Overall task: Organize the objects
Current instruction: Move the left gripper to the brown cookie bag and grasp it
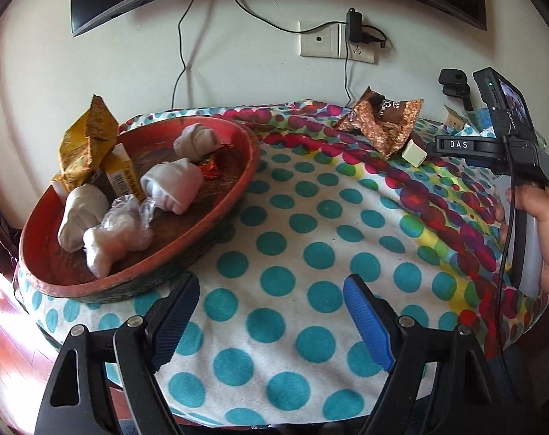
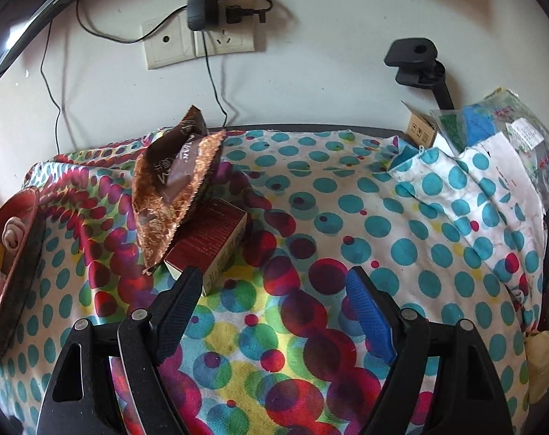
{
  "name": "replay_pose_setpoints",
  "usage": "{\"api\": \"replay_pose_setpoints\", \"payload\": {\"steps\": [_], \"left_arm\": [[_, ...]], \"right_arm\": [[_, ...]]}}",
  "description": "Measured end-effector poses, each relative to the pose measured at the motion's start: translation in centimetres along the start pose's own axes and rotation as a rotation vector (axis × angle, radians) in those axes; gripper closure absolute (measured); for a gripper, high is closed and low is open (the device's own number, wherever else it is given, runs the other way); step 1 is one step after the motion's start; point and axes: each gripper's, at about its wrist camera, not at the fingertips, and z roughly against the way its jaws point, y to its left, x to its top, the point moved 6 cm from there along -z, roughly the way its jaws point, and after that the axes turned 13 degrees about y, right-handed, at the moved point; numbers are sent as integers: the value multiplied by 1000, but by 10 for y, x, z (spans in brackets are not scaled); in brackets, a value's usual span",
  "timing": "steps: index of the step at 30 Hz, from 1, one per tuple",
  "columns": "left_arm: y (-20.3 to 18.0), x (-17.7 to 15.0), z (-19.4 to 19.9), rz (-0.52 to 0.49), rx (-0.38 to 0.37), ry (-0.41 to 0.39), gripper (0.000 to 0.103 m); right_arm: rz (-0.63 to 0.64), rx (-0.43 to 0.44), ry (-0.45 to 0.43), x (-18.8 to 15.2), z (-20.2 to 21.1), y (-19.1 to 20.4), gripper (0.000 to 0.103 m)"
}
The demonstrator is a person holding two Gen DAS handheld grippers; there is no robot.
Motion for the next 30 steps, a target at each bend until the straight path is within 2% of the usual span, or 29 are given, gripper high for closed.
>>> {"api": "replay_pose_setpoints", "payload": {"steps": [6,10,13,16,20,22,23,24,27,30], "left_arm": [[-33,27,-8,-38,-8,6,19],[-56,60,-10,-81,6,-7,19],[-75,85,-14,-133,11,-20,19],[-85,100,-24,-163,19,-2,19],[-84,93,-24,-149,21,-5,19],[-81,85,-24,-146,28,-10,19],[-79,81,-25,-138,30,-5,19],[-75,78,-26,-126,26,1,19],[-65,77,-26,-97,27,-3,19],[-56,94,-23,-65,7,-14,19]], "right_arm": [[-99,28,35,-2,-8,-20,24],[-162,38,53,-4,-12,-34,24],[-188,61,33,-5,-9,-40,24],[-131,151,-25,-3,2,-29,24],[39,168,-51,0,9,7,24],[139,142,-37,0,6,28,34],[172,112,-23,1,2,35,45],[195,83,3,2,-5,41,47],[203,79,91,2,-23,44,48],[103,80,75,5,-21,24,47]]}}
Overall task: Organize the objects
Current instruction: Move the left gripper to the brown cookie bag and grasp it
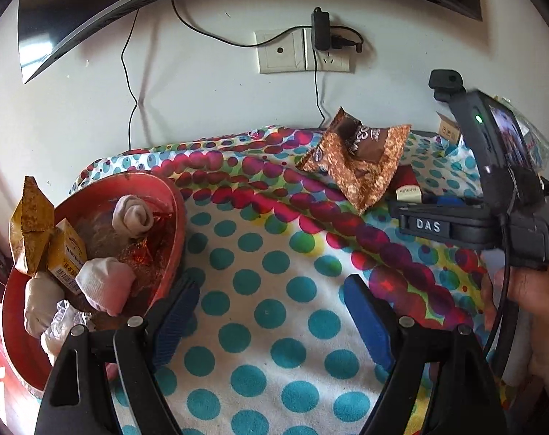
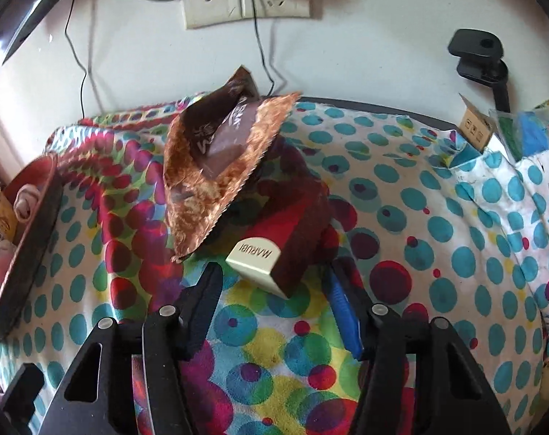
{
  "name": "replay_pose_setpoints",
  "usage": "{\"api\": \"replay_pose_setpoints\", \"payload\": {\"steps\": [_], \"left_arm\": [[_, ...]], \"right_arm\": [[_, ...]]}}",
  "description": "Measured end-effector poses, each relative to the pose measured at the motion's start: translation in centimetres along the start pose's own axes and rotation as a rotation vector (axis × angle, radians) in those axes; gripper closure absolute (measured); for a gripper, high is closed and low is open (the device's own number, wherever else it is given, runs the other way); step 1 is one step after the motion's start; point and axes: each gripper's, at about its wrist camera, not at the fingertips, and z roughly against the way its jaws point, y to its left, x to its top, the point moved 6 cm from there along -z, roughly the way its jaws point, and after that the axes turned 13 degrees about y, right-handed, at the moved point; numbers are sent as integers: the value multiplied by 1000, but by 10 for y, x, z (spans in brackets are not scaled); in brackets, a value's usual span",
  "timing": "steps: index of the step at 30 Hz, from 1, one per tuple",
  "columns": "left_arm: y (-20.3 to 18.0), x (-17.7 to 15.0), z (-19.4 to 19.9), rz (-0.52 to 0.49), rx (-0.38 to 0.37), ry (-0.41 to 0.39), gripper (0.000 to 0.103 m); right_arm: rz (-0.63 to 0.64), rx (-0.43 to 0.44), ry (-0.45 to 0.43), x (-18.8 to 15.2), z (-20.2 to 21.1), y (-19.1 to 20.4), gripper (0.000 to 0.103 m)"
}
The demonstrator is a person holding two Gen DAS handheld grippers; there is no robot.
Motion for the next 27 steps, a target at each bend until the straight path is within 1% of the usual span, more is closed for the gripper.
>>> {"api": "replay_pose_setpoints", "payload": {"steps": [1,2,3,4,5,6,7,10,11,14,15,17,20,22,23,26,27], "left_arm": [[1,11,1,8,-11,2,19],[1,24,2,14,-18,3,19],[-2,39,2,16,-25,3,19],[-6,56,1,12,-27,2,19],[-12,73,0,0,-9,-5,19],[-20,88,-1,-17,14,-14,19],[-30,103,-6,-42,30,-11,17],[-62,138,-29,-85,57,31,17],[-74,143,-39,-91,59,54,16],[-102,151,-77,-85,69,158,16],[-105,153,-86,-75,70,162,16],[-111,153,-96,-72,84,146,16],[-111,153,-114,-71,91,158,16],[-105,155,-112,-28,48,134,16],[-105,160,-104,-17,24,97,16],[-112,179,-66,-58,-6,-46,14],[-118,185,-55,-73,-28,-72,13]], "right_arm": [[-41,13,-9,-1,2,-9,47],[-76,17,-19,-2,4,-16,45],[-117,1,-27,-3,6,-25,44],[-154,3,-34,-4,8,-33,44],[-184,18,-39,-7,9,-40,42],[-213,26,-40,-9,9,-46,36],[-232,27,-41,-10,10,-50,33],[-256,50,-49,-12,12,-55,33],[-256,50,-49,-13,13,-55,33],[-252,53,-48,-15,13,-55,31],[-252,54,-48,-14,13,-55,30],[-246,55,-46,-15,13,-53,28],[-236,55,-41,-14,12,-51,25],[-237,64,-43,-14,12,-51,24],[-245,80,-49,-14,13,-52,24],[-264,120,-62,-16,16,-55,24],[-265,123,-63,-16,16,-55,24]]}}
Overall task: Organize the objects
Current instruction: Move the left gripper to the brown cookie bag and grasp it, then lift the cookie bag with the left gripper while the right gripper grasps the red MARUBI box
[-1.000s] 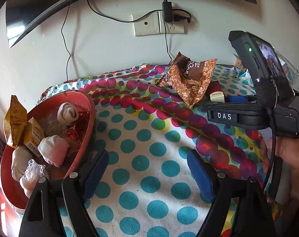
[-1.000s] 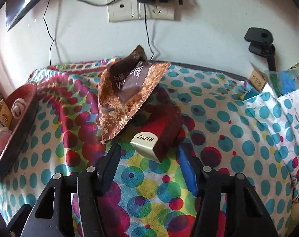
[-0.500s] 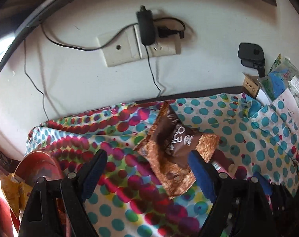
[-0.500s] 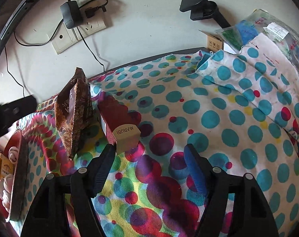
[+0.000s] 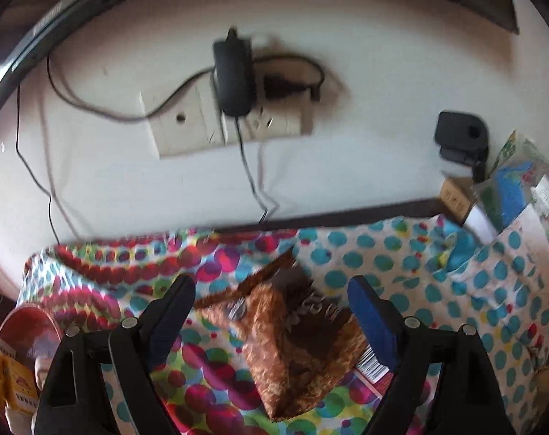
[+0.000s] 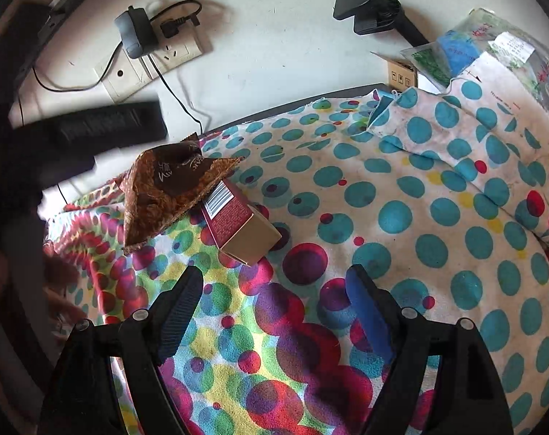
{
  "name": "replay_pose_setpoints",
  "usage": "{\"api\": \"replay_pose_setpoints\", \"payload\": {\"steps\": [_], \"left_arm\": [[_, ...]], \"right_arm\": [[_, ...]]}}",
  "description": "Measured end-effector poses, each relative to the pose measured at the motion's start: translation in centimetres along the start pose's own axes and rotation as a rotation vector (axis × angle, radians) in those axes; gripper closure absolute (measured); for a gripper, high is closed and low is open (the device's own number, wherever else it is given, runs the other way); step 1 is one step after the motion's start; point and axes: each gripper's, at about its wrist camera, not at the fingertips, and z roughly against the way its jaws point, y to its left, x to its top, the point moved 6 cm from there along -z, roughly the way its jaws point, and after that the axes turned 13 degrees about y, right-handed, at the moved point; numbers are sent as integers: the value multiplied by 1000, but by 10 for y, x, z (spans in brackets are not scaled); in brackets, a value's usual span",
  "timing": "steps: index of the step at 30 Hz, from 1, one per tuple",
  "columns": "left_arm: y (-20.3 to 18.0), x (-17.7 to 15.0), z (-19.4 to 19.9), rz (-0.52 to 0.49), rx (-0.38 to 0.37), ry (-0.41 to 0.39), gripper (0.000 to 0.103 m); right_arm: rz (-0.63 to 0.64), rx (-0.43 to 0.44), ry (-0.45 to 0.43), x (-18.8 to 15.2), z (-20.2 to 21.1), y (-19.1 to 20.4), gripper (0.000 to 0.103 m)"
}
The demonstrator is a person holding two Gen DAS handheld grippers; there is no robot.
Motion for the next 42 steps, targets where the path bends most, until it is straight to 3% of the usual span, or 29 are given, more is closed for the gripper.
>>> {"api": "replay_pose_setpoints", "payload": {"steps": [2,5,7,9,12,15,19,25,29,32,36,38,42], "left_arm": [[-4,13,6,33,-38,21,10],[5,22,-22,182,-113,186,10],[19,14,-47,278,-79,302,10],[31,0,-68,372,-104,376,10],[32,-17,-89,384,-100,439,10],[30,-19,-101,381,-56,423,0],[25,-13,-112,341,0,405,0],[11,-20,-126,302,-9,446,0],[3,-23,-120,203,52,409,0],[0,-23,-113,168,60,381,12],[2,-24,-96,123,77,322,19],[4,-22,-85,98,89,278,30],[11,-22,-60,49,142,192,30]], "right_arm": [[0,-1,1,0,0,1,24],[-3,3,0,0,0,2,24],[-12,22,-4,1,1,2,24],[-20,40,-8,2,1,0,24],[-26,53,-11,1,1,-1,24],[-36,71,-16,2,1,-1,24],[-51,107,-23,3,2,-4,24],[-51,114,-23,4,0,-2,23],[-50,112,-23,2,1,-3,23],[-50,114,-24,1,2,-4,23],[-50,116,-24,1,1,-4,23],[-46,108,-23,0,0,-2,23],[-41,98,-20,0,0,-3,23]]}}
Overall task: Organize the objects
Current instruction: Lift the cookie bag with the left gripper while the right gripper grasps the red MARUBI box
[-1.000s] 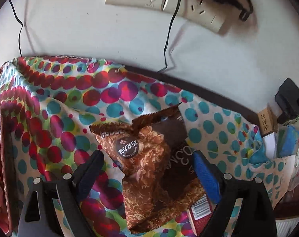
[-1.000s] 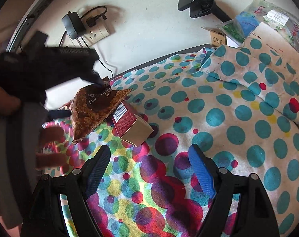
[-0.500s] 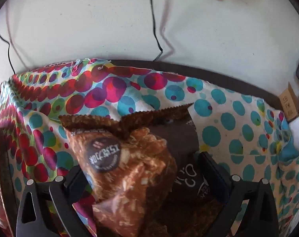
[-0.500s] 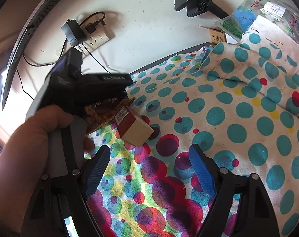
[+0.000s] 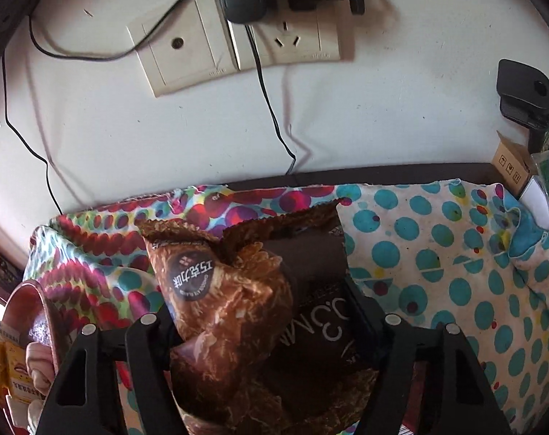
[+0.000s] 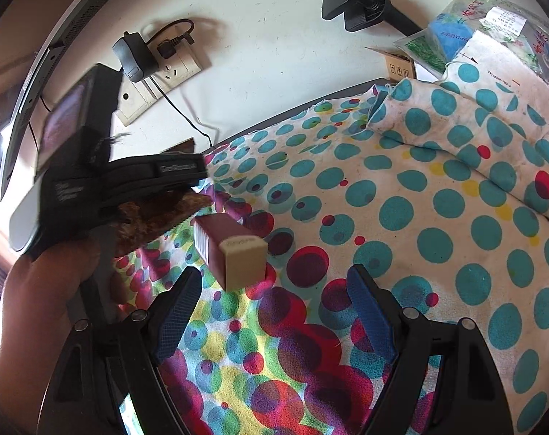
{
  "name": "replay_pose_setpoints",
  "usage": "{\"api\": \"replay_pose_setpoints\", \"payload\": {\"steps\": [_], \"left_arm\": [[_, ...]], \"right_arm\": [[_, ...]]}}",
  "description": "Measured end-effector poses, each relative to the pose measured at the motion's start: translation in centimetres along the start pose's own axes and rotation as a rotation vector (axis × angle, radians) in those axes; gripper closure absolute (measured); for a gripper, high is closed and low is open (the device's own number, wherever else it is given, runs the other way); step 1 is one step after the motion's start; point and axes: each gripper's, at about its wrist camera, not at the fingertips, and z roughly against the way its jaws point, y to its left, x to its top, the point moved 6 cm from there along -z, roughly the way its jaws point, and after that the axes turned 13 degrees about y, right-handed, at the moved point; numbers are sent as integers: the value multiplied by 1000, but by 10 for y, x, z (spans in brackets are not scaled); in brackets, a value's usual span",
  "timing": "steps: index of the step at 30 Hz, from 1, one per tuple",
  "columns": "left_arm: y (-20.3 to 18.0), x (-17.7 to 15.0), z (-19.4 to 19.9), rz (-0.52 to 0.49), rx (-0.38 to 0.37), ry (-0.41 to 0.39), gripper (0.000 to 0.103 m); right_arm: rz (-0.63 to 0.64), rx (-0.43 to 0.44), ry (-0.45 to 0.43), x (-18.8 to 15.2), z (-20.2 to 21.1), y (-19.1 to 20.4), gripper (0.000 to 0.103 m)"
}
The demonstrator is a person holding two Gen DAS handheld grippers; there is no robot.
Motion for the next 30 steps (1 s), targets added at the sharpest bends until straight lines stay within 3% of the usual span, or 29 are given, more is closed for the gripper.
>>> {"api": "replay_pose_setpoints", "payload": {"steps": [8,17,20,27,30], "left_arm": [[37,0,18,-4,42,-53,31],[67,-28,38,-4,40,-81,31],[80,-41,51,12,20,-102,31],[113,-67,81,36,3,-144,31],[126,-78,91,47,-3,-154,31]], "right_arm": [[41,-77,19,-1,-4,5,22],[157,-212,79,-4,-18,25,10],[213,-201,89,-7,-21,34,12],[241,-187,24,5,-21,41,12],[289,-205,55,11,-29,47,12]]}}
